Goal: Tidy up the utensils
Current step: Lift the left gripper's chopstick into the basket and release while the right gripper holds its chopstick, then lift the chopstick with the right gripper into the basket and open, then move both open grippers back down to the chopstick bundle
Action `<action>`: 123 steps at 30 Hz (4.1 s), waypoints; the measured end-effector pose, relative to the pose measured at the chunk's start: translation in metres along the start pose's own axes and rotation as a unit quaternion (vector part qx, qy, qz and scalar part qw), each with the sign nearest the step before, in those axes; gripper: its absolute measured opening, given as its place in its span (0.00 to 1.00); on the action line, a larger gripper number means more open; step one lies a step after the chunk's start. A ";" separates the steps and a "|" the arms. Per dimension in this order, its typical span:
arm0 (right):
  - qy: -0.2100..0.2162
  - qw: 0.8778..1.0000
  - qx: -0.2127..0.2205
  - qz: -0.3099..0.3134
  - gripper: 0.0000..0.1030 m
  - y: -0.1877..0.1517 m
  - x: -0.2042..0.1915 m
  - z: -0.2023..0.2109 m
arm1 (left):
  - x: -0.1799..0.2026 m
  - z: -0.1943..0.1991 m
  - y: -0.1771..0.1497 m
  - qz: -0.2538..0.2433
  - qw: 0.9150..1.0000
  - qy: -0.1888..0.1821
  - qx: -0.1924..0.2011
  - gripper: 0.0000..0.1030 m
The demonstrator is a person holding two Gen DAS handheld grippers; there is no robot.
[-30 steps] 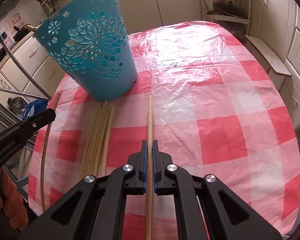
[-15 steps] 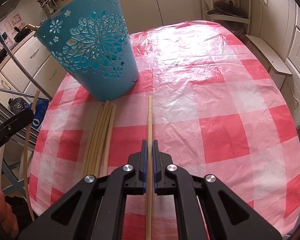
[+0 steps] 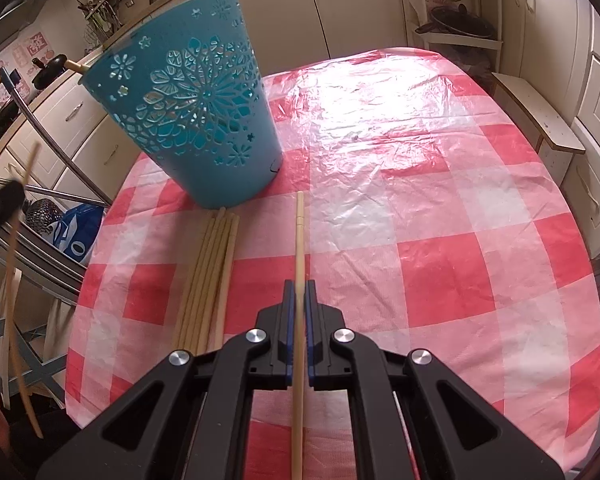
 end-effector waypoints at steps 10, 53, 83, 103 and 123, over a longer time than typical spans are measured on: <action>0.024 1.000 0.009 -0.008 0.05 0.002 -0.001 0.010 | 0.019 0.062 0.096 0.004 0.991 -0.039 0.126 0.04; 0.164 0.963 0.215 -0.004 0.05 0.067 -0.030 0.126 | -0.049 0.020 0.062 0.095 0.979 0.079 0.162 0.67; 0.051 0.938 0.330 0.088 0.30 0.053 -0.086 0.174 | -0.088 0.057 0.067 0.153 0.961 0.099 0.209 0.78; -0.048 0.994 0.030 0.095 0.28 -0.003 -0.055 -0.008 | -0.073 0.049 0.057 0.098 0.968 0.132 0.189 0.84; -0.087 0.989 -0.010 0.122 0.28 -0.016 -0.055 -0.032 | -0.077 0.045 0.056 0.091 0.969 0.142 0.181 0.86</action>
Point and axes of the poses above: each gripper's, at about its wrist camera, not at the fingertips, and z roughly against the way its jaws point, x to its right, y to its top, the point moved 9 cm from there along -z, roughly the way its jaws point, and after that the axes turned 12 degrees about -x, right-handed, at the moved point
